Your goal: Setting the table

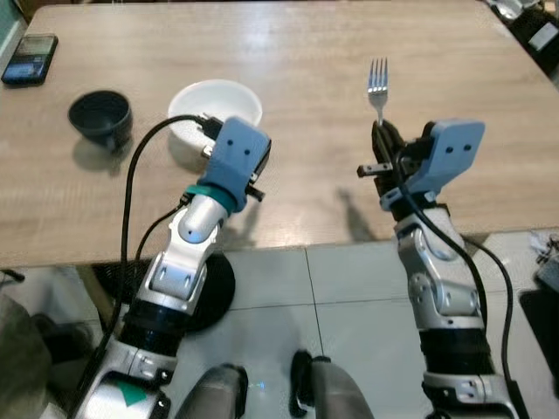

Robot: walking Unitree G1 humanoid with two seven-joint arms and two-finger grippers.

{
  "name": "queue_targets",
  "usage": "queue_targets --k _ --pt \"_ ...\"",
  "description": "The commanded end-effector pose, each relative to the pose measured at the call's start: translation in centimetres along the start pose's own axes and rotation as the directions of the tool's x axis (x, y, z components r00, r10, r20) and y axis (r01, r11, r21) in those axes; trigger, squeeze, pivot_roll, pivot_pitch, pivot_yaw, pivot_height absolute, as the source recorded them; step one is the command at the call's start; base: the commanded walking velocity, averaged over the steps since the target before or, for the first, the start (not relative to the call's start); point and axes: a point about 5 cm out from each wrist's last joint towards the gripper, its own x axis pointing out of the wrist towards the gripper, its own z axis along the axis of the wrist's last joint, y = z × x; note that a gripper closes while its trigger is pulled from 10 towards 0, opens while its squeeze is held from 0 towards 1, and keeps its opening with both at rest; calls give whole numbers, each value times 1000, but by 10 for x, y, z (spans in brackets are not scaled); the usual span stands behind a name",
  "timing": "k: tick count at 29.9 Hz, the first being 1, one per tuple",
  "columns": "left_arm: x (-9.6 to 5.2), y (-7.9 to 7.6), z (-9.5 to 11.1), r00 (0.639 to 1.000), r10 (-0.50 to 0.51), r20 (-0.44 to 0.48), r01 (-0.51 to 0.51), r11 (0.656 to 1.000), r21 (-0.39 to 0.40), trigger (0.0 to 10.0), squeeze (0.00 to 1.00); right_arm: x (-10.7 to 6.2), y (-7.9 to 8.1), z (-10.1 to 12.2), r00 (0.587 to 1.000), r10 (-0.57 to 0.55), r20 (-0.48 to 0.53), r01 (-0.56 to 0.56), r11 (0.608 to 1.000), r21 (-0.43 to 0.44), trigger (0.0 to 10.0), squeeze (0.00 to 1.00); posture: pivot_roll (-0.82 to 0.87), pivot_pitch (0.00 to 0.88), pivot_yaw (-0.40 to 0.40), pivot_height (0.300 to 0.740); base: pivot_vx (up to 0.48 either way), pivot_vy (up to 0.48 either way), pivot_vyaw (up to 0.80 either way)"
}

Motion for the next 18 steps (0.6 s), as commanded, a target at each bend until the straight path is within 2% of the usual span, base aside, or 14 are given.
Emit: queue_targets --k 1,3,18 --pt "-4 4 -7 1000 14 -27 -14 1000 4 10000 0 -2 3 -2 1000 5 0 -5 1000 6 10000 0 133 109 22 740 480 0 0" --pt "-4 5 -8 999 25 -38 -25 1000 2 10000 0 -2 3 -2 1000 4 0 -4 1000 6 10000 0 133 109 22 740 266 0 0" --pt "-5 3 -6 999 5 -33 -5 1000 -6 10000 0 -2 1 -6 1000 -5 -24 4 1000 -19 10000 0 137 118 26 740 0 0 0"
